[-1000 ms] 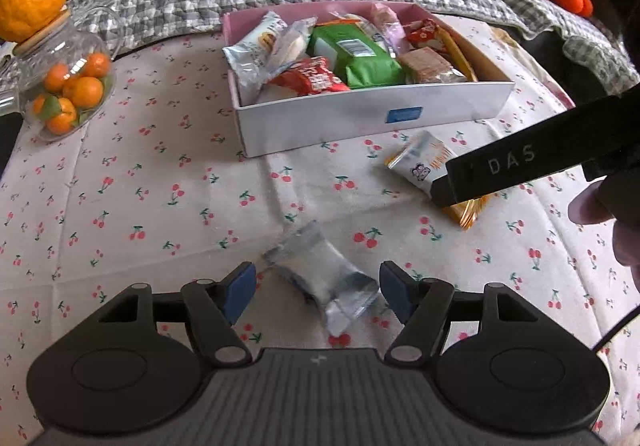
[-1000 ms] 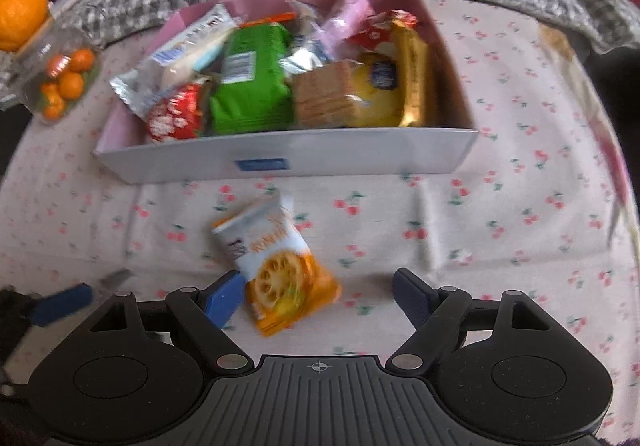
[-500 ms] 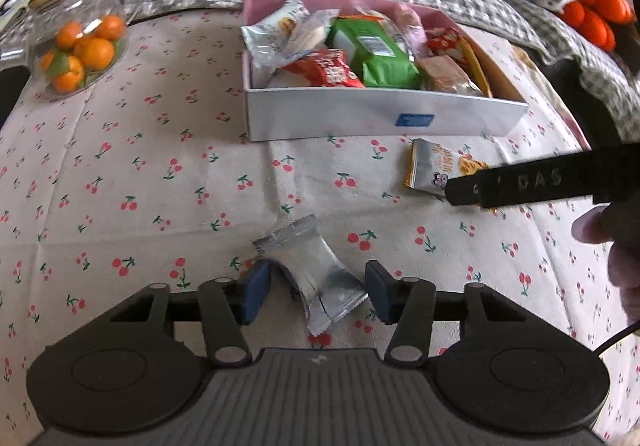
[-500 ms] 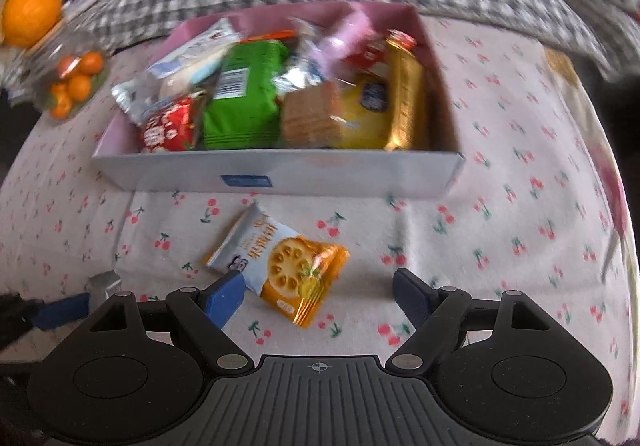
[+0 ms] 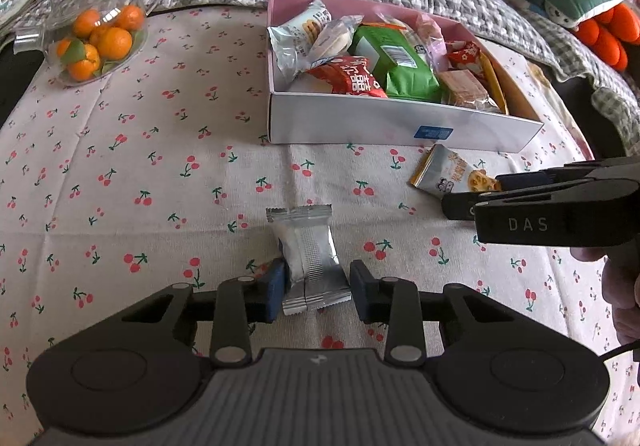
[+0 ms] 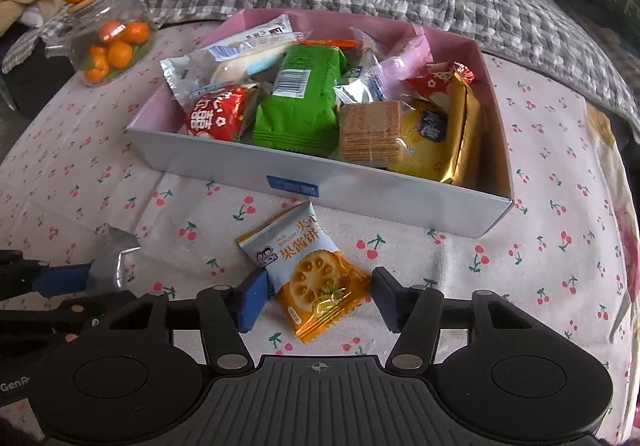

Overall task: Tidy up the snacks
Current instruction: 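Grasp silver wrapper with left tool while right grasps orange biscuit pack, then carry both packs into the pink box and open both tools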

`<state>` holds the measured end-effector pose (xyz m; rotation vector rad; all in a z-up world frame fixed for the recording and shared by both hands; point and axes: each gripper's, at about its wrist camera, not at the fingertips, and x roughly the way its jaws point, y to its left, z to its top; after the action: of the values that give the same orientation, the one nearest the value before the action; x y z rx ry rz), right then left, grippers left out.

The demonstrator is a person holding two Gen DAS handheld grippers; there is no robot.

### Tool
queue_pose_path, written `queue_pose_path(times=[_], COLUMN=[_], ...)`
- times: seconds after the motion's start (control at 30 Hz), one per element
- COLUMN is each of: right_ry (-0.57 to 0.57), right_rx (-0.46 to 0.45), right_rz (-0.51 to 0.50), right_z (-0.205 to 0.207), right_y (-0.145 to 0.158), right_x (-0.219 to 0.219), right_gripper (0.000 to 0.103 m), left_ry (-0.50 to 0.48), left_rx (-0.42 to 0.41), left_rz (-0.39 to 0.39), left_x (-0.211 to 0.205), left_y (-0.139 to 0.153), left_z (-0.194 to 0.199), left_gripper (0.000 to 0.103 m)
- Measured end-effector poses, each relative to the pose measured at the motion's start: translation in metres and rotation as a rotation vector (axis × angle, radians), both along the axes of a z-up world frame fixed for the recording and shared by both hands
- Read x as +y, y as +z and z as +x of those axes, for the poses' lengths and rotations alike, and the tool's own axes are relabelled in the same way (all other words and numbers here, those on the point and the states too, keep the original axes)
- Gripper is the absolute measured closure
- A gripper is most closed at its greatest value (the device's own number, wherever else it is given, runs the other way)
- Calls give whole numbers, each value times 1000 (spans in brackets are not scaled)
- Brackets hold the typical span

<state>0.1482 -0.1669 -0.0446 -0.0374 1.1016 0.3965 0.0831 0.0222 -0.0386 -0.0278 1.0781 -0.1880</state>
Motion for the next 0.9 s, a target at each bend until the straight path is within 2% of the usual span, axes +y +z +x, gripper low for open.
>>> queue_pose_path(times=[0.2,0.63,0.77,0.9], right_ry=[-38,-202,-265,-337], right_rx=[50,177,183,149], right_rz=[14,232,271,314], right_z=[-1,-7,-6,-5], right_y=[3,13,18,29], right_x=[-1,-38,-50,-63], right_gripper=[48,49,49,49], left_ry=[1,17,16,8], left_rx=[8,-8,-22,-50], left_rz=[-18,-69,-106,-129], left_x=[1,4,8,10], left_y=[1,11,22,32], left_z=[1,3,8,12], left_gripper=[72,73,73,73])
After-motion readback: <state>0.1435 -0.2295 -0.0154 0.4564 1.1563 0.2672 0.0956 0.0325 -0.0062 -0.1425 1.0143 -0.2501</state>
